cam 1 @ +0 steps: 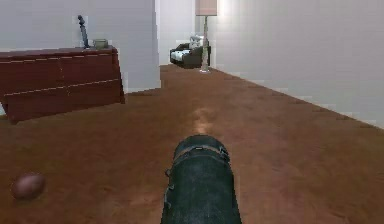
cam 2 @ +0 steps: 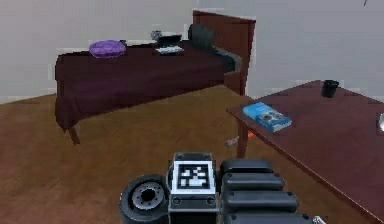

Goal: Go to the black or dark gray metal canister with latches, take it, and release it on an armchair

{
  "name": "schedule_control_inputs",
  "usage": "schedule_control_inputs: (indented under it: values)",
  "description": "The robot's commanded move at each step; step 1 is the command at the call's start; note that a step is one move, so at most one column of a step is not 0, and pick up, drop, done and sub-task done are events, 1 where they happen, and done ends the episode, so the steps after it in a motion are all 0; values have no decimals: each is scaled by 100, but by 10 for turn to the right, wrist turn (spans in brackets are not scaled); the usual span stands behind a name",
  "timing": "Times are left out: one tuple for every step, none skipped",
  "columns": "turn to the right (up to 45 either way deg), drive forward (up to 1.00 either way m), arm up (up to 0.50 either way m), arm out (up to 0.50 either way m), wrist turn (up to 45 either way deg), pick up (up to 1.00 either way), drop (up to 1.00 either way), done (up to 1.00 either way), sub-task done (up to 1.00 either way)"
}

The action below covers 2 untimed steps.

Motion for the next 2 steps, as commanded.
schedule_control_inputs:
  values:
    - [0, 5, 0, 0, 0, 0, 0, 0, 0]
    - [0, 100, 0, 0, 0, 0, 0, 0, 0]
